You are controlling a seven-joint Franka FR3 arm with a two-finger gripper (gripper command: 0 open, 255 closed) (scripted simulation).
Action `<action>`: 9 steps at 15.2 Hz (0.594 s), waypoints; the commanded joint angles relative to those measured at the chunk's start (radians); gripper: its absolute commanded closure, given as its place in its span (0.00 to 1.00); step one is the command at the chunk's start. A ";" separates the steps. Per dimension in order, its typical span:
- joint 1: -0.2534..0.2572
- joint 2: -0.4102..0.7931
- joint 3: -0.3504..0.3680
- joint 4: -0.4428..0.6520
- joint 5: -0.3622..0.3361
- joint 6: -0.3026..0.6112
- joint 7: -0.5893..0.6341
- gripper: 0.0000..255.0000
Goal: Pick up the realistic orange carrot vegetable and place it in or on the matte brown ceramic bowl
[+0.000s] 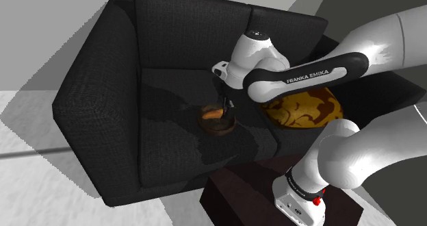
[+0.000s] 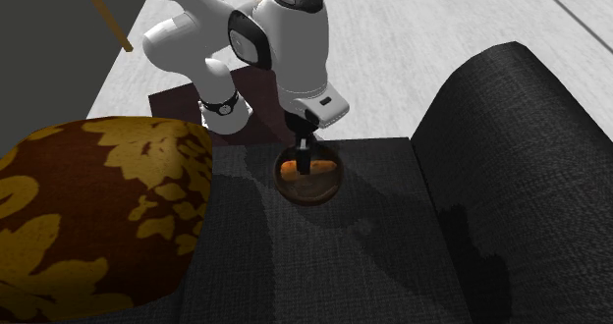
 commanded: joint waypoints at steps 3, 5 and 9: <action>0.007 -0.070 -0.003 0.038 0.011 -0.110 -0.012 0.00; 0.007 -0.070 -0.003 0.038 0.011 -0.110 -0.012 0.00; 0.007 -0.070 -0.003 0.038 0.011 -0.110 -0.012 0.00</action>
